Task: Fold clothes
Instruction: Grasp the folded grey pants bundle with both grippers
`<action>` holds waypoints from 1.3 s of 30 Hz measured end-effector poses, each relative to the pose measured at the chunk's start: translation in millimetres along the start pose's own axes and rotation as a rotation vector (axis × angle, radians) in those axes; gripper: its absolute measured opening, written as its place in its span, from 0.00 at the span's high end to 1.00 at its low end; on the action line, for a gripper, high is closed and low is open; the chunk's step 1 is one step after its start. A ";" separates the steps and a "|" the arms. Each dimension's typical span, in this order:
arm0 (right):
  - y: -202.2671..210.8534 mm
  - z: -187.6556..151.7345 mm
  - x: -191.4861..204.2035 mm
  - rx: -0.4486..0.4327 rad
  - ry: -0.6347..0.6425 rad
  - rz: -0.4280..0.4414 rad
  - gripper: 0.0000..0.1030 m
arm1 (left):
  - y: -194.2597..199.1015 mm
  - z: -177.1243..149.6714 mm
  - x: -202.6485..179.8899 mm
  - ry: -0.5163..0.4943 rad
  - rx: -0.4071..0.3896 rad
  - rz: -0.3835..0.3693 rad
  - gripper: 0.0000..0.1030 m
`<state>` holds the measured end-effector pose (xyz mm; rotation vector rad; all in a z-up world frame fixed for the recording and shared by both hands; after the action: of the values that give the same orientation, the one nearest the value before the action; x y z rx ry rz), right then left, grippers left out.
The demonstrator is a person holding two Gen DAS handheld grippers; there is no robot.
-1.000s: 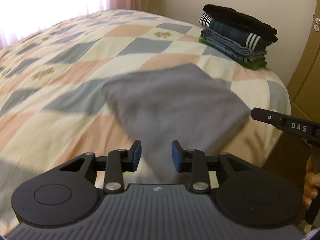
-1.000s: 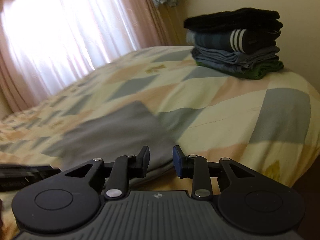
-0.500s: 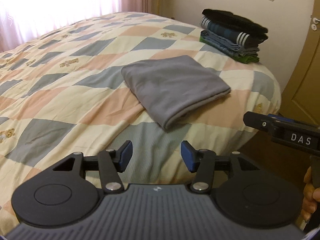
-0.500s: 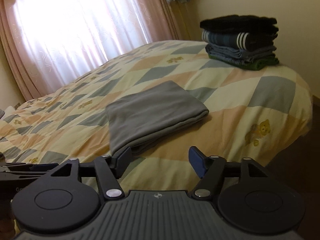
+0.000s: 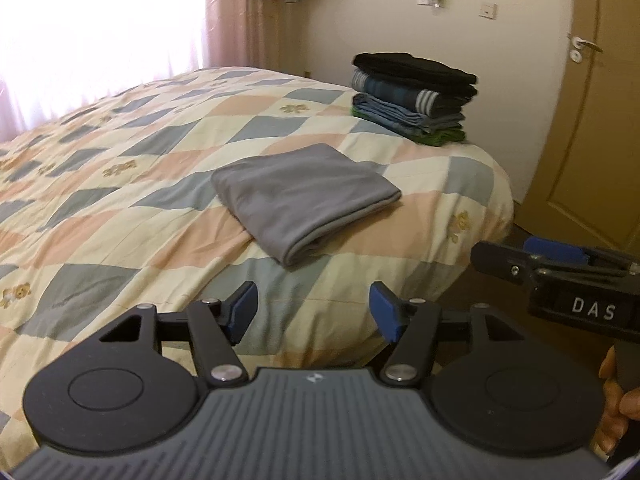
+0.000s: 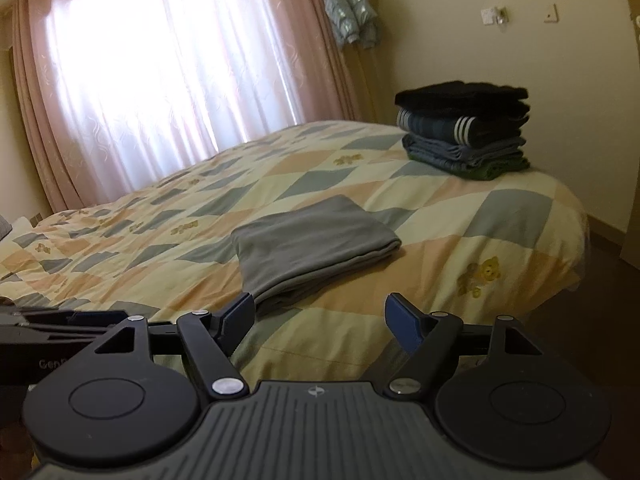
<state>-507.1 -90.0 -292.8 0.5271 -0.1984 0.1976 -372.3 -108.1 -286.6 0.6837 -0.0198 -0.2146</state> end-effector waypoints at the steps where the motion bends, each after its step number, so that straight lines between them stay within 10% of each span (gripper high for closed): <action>1: 4.0 -3.7 -2.0 -0.007 -0.008 -0.006 0.28 | -2.3 -1.5 1.0 0.007 0.005 -0.007 0.44; 14: -65.0 -40.4 -77.4 0.119 -0.271 0.105 0.26 | -93.0 21.9 65.2 0.308 0.055 -0.121 0.40; 23: -227.9 53.4 -150.8 0.113 -0.337 0.402 0.26 | -225.7 59.6 129.3 0.479 0.155 -0.214 0.39; 31: -354.4 90.5 -128.0 0.475 -0.289 0.535 0.25 | -269.3 59.9 143.6 0.708 0.312 -0.311 0.39; 39: -417.2 87.2 -105.2 0.808 -0.290 0.676 0.25 | -287.5 40.7 158.6 0.994 0.280 -0.417 0.39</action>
<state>-521.4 -502.2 -443.2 1.2860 -0.5885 0.8828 -275.5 -382.6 -444.0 1.0107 1.0678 -0.2534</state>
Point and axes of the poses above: each gripper's, at about its wrist camera, not at the fingertips, and y roughly against the way its jaws point, x to its left, z to its top, the point moved 7 cm from there along -y, roughly the way its jaws point, and after that the axes turned 1 degree about y, right-handed, at the moved point
